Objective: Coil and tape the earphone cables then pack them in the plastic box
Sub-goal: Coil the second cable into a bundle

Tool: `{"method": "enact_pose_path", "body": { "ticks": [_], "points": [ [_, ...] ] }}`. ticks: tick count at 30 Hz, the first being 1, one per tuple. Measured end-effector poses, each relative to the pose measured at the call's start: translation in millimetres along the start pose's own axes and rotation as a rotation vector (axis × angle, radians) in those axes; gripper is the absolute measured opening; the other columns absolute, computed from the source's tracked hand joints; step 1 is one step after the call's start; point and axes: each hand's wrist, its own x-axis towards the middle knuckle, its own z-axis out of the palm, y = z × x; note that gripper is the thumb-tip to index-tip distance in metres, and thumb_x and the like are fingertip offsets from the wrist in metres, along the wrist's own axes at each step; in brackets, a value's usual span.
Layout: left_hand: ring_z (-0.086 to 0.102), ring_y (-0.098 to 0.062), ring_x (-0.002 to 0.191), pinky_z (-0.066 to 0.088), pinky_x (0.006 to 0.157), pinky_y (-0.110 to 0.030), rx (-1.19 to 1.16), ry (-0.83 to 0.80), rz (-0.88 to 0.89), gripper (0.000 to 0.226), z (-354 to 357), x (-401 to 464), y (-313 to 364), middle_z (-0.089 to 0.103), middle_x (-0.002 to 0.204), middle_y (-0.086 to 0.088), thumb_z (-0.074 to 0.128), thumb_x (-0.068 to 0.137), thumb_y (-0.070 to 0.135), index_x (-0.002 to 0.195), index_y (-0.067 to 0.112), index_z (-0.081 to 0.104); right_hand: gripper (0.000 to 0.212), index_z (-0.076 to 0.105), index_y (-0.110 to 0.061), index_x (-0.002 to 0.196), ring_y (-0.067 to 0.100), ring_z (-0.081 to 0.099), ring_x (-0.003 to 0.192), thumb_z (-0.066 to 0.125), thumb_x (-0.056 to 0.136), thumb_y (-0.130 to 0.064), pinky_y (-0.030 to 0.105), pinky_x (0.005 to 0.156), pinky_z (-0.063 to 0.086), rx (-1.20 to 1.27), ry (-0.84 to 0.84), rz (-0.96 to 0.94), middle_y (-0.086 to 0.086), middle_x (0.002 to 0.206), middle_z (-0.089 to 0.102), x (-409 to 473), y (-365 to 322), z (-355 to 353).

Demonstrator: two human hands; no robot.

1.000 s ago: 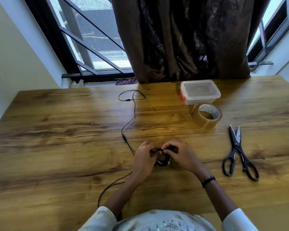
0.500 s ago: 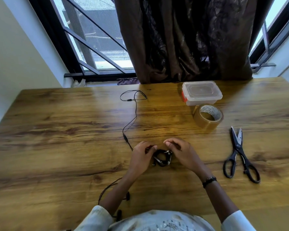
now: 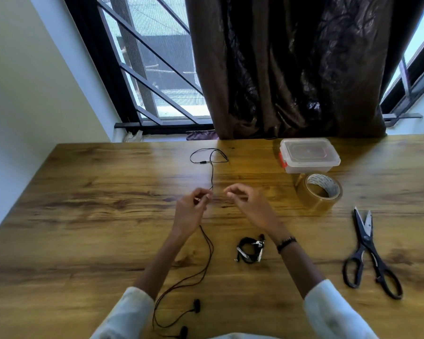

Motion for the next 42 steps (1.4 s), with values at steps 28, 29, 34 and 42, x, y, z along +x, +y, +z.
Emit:
{"method": "enact_pose_path", "body": {
  "ticks": [28, 29, 34, 42],
  "points": [
    [0.066, -0.020, 0.073, 0.056, 0.075, -0.033, -0.143, 0.142, -0.436, 0.012, -0.3, 131.6, -49.9, 0.072, 0.087, -0.016, 0.055, 0.095, 0.009, 0.095, 0.006, 0.066, 0.021, 0.067, -0.007, 0.105, 0.025, 0.052, 0.106, 0.048, 0.096, -0.006, 0.029, 0.088, 0.042, -0.622, 0.035, -0.126, 0.010, 0.108, 0.061, 174.3, 13.1, 67.8],
    [0.066, -0.018, 0.073, 0.057, 0.076, -0.033, -0.149, 0.144, -0.438, 0.012, -0.1, 132.1, -51.1, 0.072, 0.085, -0.014, 0.055, 0.095, 0.008, 0.094, 0.007, 0.066, 0.021, 0.065, -0.007, 0.105, 0.025, 0.052, 0.105, 0.047, 0.096, -0.005, 0.029, 0.088, 0.042, -0.629, 0.044, -0.124, 0.010, 0.107, 0.061, 174.7, 14.0, 69.1],
    [0.068, -0.017, 0.073, 0.058, 0.079, -0.034, -0.227, 0.137, -0.465, 0.014, 0.9, 130.5, -52.3, 0.073, 0.088, -0.014, 0.055, 0.095, 0.010, 0.090, 0.007, 0.067, 0.017, 0.066, -0.003, 0.102, 0.025, 0.055, 0.102, 0.052, 0.095, -0.012, 0.028, 0.083, 0.044, -0.481, 0.063, -0.050, 0.013, 0.105, 0.062, 160.3, 6.6, 73.0],
    [0.068, -0.021, 0.078, 0.057, 0.066, -0.025, -0.536, 0.129, -0.495, 0.022, -14.0, 101.2, -28.0, 0.071, 0.092, -0.019, 0.065, 0.090, 0.012, 0.101, -0.006, 0.069, 0.018, 0.068, -0.011, 0.108, 0.014, 0.060, 0.094, 0.064, 0.092, -0.016, 0.026, 0.085, 0.054, -0.229, 0.124, -0.044, 0.005, 0.104, 0.066, 95.0, -23.8, 75.3]
  ]
}}
